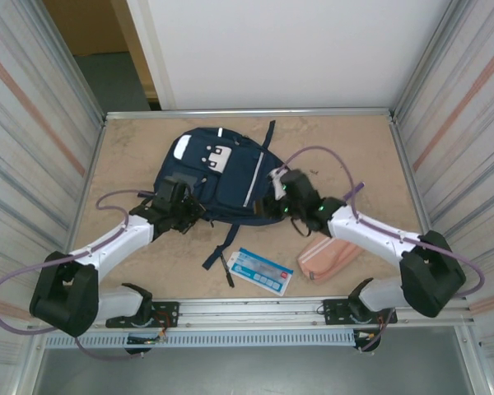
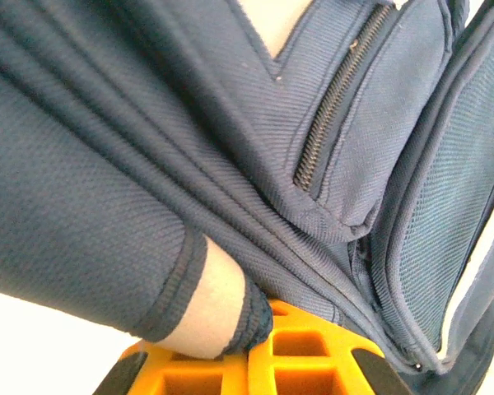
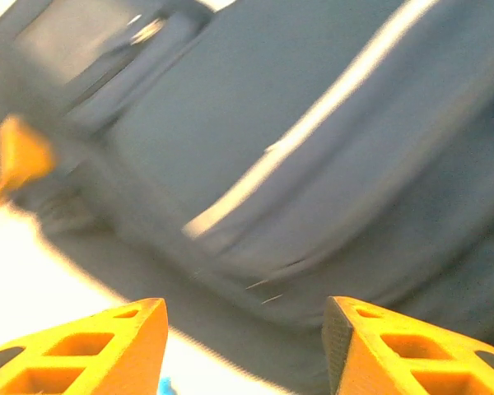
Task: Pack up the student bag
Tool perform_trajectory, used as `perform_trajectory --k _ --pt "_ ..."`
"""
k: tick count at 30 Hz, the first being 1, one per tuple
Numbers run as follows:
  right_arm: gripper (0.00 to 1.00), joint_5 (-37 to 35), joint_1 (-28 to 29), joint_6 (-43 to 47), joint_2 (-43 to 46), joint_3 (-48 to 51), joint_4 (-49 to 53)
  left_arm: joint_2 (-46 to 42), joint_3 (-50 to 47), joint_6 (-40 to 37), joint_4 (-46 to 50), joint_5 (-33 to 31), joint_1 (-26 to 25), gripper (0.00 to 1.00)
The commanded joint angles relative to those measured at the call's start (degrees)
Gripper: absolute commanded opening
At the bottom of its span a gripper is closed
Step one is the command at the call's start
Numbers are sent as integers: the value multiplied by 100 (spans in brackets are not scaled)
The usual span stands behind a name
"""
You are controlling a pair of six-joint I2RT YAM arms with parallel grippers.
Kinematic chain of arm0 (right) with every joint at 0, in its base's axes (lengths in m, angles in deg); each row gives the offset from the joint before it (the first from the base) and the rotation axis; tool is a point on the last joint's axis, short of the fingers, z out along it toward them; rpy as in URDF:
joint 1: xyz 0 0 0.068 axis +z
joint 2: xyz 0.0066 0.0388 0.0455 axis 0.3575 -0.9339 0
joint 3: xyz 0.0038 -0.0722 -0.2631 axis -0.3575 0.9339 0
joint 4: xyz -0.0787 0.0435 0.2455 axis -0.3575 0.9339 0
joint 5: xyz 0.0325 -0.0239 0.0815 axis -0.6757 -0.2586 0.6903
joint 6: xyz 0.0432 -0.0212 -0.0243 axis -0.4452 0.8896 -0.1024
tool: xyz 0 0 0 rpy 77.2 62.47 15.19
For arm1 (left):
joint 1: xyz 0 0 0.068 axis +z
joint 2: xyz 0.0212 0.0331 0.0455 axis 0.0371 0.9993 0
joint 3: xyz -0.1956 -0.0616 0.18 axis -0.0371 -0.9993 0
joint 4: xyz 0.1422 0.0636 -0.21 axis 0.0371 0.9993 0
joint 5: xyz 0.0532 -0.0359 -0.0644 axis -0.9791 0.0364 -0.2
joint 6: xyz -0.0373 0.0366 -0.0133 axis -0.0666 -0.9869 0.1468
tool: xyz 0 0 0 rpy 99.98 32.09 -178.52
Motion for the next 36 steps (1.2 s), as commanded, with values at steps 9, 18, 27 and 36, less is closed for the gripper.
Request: perform_trajectory --k 9,18,27,36 --pt "53 -534 1401 -565 -2117 -1187 -447 -105 226 817 -158 862 -197 1" --pt "55 -2072 1324 -841 -2902 -1979 -501 147 210 1184 -659 1001 -481 1" --pt "14 -2542 1369 -1089 -3176 -2239 -728 158 216 1288 -706 1003 -642 0" --pt "0 -1679 1063 -1071 -2339 -1332 -909 89 193 1206 -527 730 -571 0"
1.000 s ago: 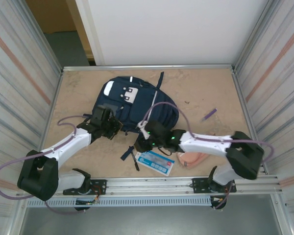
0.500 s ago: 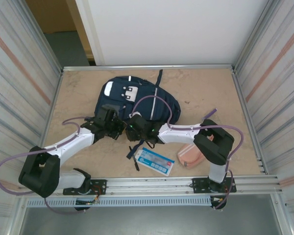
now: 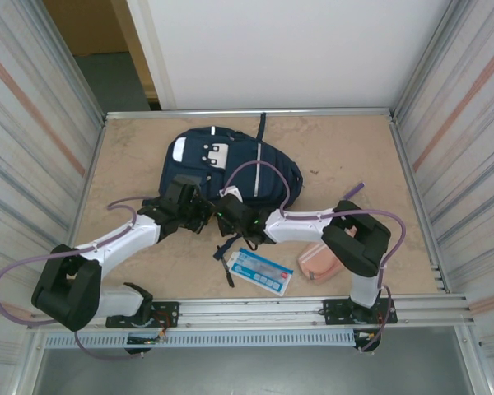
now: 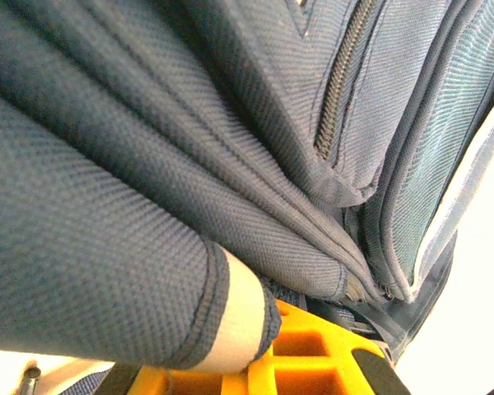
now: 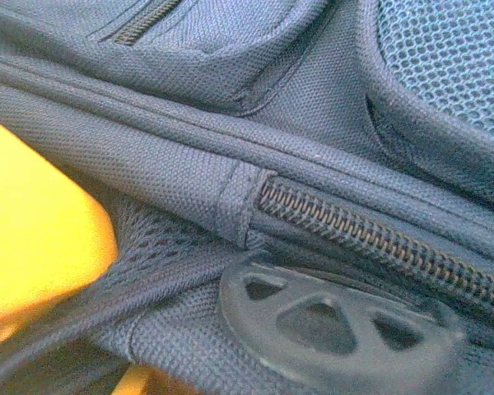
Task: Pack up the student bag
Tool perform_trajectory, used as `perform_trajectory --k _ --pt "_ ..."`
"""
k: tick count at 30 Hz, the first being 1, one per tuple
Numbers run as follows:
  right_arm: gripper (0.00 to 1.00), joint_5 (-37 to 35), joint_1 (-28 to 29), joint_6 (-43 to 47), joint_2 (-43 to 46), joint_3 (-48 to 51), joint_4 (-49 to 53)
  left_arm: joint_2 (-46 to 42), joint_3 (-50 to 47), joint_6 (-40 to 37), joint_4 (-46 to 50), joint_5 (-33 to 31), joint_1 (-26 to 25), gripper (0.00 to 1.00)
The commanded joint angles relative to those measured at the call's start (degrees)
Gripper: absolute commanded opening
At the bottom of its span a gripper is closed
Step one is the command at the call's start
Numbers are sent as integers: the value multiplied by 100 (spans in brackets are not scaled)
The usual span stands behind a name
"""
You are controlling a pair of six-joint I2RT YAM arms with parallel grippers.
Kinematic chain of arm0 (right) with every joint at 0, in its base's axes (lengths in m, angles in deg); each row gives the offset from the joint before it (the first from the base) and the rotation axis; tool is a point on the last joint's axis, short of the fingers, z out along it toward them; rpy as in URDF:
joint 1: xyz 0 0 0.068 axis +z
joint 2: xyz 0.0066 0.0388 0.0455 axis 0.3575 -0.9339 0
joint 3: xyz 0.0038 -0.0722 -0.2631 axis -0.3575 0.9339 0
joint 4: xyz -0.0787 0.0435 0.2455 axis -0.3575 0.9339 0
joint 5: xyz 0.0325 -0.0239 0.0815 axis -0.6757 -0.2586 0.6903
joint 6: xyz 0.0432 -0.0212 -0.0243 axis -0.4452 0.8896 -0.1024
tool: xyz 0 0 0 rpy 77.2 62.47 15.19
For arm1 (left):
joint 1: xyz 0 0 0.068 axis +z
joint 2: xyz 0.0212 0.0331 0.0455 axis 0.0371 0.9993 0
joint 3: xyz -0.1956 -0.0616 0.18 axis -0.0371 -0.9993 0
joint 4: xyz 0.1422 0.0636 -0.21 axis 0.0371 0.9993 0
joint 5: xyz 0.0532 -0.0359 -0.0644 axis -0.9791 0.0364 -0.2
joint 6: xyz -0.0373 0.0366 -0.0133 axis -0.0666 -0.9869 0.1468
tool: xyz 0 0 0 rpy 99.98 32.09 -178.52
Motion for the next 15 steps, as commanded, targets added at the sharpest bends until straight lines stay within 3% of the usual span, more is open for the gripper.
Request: perform_trajectory --k 1,7,10,15 --pt "0 517 -396 -75 615 367 -241 -178 187 -148 180 298 -57 0" --pt "0 1149 -1180 -17 1685 1460 249 -608 29 -663 658 -168 386 0" --pt "0 1815 -2000 15 2184 1900 483 -828 -96 -897 879 -108 699 0" --pt "0 2181 -2848 355 2920 2177 1045 -834 -64 -1506 1062 199 1122 0"
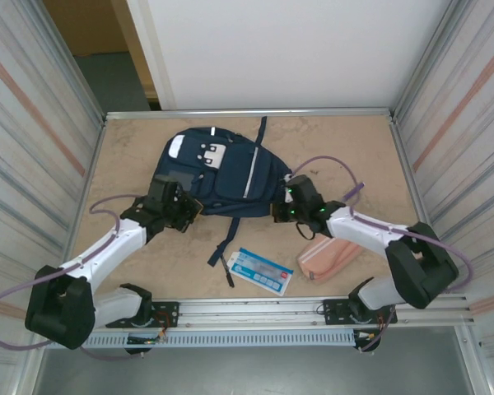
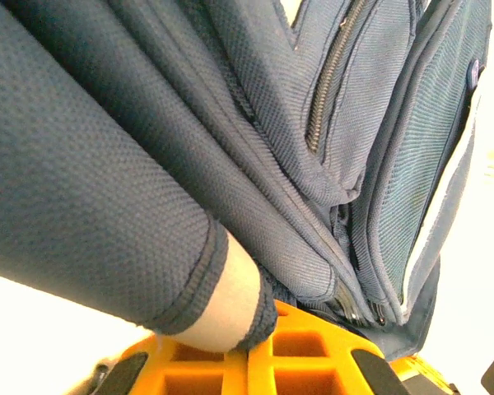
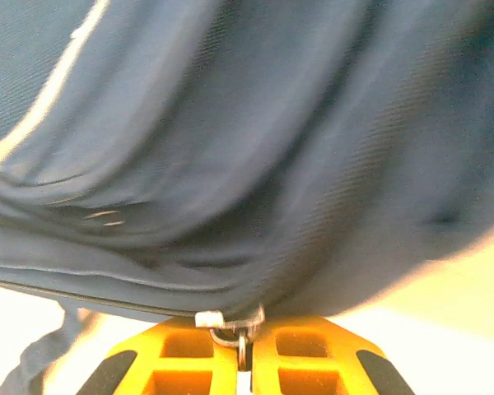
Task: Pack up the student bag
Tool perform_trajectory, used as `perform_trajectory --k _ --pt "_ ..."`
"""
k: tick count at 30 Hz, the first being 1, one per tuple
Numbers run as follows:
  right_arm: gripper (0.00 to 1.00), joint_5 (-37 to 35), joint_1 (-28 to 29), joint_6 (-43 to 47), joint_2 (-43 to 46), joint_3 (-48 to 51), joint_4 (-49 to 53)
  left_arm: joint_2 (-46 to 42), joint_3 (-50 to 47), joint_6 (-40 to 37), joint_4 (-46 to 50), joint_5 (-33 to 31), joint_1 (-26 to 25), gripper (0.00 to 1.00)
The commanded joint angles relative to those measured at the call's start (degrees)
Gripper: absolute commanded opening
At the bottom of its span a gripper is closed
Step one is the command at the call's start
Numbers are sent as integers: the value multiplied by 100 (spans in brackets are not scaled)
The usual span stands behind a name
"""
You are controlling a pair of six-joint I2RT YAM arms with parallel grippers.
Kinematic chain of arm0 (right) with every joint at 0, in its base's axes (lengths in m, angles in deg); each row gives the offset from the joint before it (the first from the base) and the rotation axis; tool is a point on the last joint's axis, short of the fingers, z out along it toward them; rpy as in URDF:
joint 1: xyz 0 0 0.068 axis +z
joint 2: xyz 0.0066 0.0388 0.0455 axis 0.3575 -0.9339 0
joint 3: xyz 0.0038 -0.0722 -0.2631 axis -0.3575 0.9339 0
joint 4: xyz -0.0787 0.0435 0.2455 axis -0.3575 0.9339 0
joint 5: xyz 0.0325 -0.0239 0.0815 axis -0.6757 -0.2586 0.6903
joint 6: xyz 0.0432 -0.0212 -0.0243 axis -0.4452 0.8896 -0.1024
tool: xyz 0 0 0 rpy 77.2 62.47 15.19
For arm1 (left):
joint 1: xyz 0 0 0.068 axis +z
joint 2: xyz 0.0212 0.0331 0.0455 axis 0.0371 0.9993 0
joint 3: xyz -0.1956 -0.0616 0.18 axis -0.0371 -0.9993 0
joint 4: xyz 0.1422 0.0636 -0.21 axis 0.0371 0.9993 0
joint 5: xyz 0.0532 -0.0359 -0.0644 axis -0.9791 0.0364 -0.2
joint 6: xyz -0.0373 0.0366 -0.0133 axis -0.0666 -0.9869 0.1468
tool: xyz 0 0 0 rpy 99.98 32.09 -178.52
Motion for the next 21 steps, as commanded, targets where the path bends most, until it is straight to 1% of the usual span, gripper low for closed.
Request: perform_trajectory --k 1,4,5,7,8,9,10,11,12,13,14,15,16,17,19,20,21 --pt "0 77 -383 269 513 133 744 -90 48 -763 403 59 369 0" --pt "0 230 -416 325 764 197 868 238 329 -1348 603 104 787 0" --pt "0 380 -396 367 783 196 864 385 447 -1504 632 152 952 0" --pt "0 968 -301 525 710 160 717 791 804 -1915 591 257 1200 2" --pt "0 1374 -246 538 630 148 564 993 1005 -2121 526 247 1233 13" --pt "0 1745 -175 491 518 121 374 1253 1281 -2377 491 186 1259 33" --pt "0 1997 -71 441 395 56 242 1439 1537 -2582 547 109 1273 45" --pt "0 2137 94 404 242 -72 184 1636 1831 -2712 679 -2 1281 52" --pt "0 2165 310 398 78 -273 191 1772 2082 -2732 867 -46 1290 56" --pt "0 2131 484 397 -53 -452 208 1840 2270 -2577 1102 -20 1291 57" --pt "0 2054 710 394 -205 -648 221 1839 2380 -2378 1208 179 1283 58" --pt "0 1971 894 394 -347 -851 202 1756 2362 -2199 1200 388 1234 60" --pt "0 1891 1019 395 -475 -985 160 1593 2260 -2047 1229 407 1158 61" --pt "0 1817 1159 387 -630 -1130 87 1331 2117 -1889 1347 204 973 64" --pt "0 1783 1295 381 -946 -1406 -1 756 1763 -1605 1714 -415 515 70" --pt "0 1824 1364 384 -1106 -1552 -15 460 1531 -1481 1840 -681 264 78" --pt "0 1858 1436 409 -1254 -1711 -15 207 1312 -1328 1998 -922 50 95"
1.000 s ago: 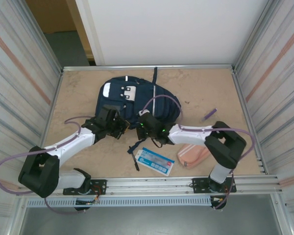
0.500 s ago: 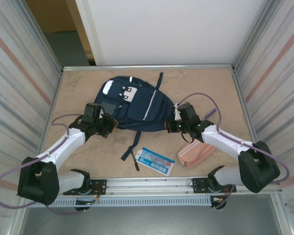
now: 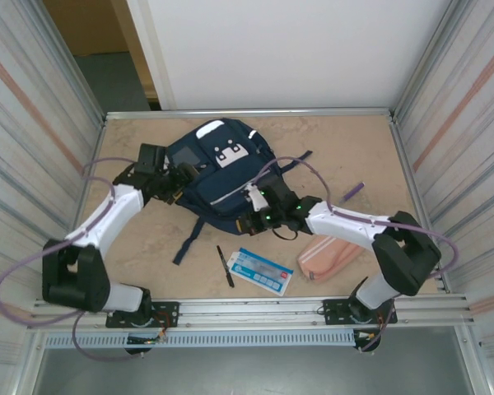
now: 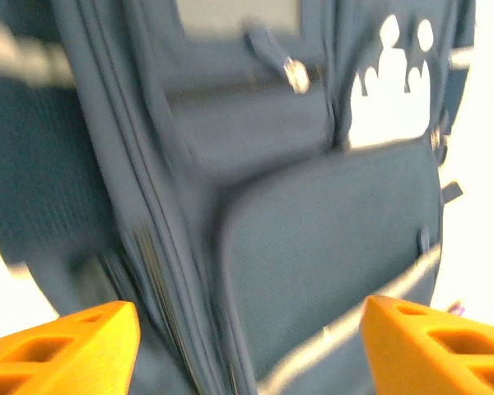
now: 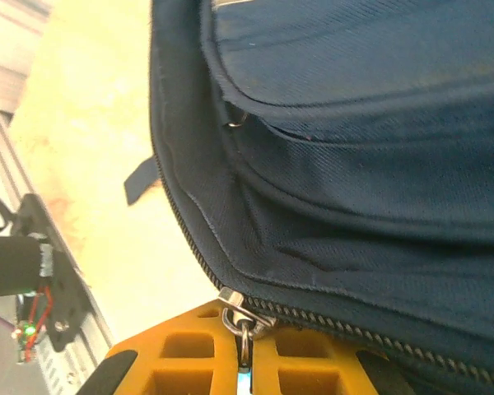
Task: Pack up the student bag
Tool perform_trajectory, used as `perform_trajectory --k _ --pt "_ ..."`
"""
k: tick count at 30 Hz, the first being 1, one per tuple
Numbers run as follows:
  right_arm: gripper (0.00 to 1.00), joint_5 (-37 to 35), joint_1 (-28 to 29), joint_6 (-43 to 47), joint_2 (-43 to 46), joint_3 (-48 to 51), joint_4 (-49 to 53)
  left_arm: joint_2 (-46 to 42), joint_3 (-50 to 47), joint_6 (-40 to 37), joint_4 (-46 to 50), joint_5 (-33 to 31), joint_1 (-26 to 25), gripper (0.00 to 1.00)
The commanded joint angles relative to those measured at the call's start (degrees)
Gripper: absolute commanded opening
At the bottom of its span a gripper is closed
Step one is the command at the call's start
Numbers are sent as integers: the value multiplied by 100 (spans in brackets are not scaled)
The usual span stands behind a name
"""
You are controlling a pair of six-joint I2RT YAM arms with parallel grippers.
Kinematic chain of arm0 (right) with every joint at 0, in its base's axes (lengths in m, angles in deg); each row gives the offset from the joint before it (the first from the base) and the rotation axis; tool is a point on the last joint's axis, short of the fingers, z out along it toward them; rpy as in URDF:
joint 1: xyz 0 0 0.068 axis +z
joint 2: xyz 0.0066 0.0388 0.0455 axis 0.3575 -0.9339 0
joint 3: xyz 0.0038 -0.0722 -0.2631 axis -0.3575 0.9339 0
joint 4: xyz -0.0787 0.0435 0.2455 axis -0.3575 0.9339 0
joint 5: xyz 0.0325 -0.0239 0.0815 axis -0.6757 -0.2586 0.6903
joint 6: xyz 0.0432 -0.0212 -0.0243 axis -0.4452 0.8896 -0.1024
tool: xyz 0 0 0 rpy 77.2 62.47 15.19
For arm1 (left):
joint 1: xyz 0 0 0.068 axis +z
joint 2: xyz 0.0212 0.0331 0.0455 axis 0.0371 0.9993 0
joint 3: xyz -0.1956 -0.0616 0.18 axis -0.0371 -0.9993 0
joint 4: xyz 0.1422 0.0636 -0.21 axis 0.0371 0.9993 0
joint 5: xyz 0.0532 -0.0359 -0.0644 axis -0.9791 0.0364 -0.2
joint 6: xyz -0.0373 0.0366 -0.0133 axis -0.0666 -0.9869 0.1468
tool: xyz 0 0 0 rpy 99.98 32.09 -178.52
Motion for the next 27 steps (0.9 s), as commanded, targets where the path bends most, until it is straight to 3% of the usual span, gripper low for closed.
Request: perform_trajectory --k 1,6,11,15,17,20,27 --pt "0 164 156 132 -369 -538 -279 -903 -589 570 1007 -963 -662 99" --pt "0 406 406 280 -843 -858 -381 -1441 -1360 1359 1116 -1842 -1535 98" --pt "0 389 573 250 -955 -889 -429 -1056 -1556 1534 496 -1542 -1564 88" --pt "0 372 639 202 -956 -865 -304 -739 -1430 1503 295 -2020 -1524 69" --pt "0 192 672 202 -864 -757 -259 -601 -1325 1375 161 -2051 -1347 64" --pt "0 -45 635 295 -751 -607 -77 -450 -1248 1128 -150 -2114 -1175 46" --pt "0 -156 589 487 -510 -439 322 -166 -1326 1032 -622 -2075 -970 48"
